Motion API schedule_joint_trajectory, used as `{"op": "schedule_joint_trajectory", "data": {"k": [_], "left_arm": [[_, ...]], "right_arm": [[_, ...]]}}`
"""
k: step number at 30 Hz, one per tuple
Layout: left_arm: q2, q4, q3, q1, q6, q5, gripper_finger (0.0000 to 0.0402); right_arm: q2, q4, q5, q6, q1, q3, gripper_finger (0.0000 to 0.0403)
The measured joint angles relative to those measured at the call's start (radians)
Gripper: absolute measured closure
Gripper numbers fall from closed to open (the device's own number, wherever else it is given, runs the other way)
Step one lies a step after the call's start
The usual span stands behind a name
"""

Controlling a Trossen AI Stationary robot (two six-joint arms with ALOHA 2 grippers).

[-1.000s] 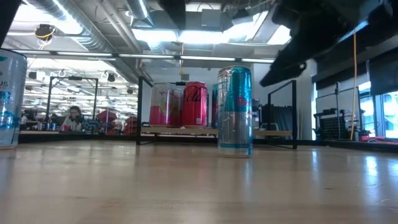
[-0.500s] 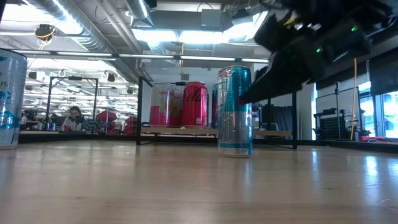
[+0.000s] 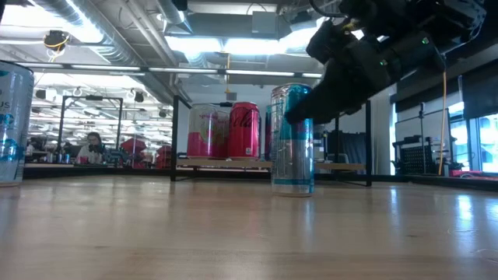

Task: Place canned beverage on shelf
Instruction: Put the blue soda can on the shelf aligned with the other blue soda can

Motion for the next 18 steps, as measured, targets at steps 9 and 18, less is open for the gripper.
{"op": "schedule_joint_trajectory", "data": {"k": [9,18], "left_arm": [[-0.024,-0.001,0.000,0.004,0.000,-0.002,0.0099],[-0.103,-0.019,0.000,0.000,-0.036,-0.054,0.0099]], "right_arm": [[-0.002,-0.003,0.046,0.022,0.000,0.001,0.0221],[-0.137,-0.105,0.137,0.013,-0.053,0.064,0.0221]]}}
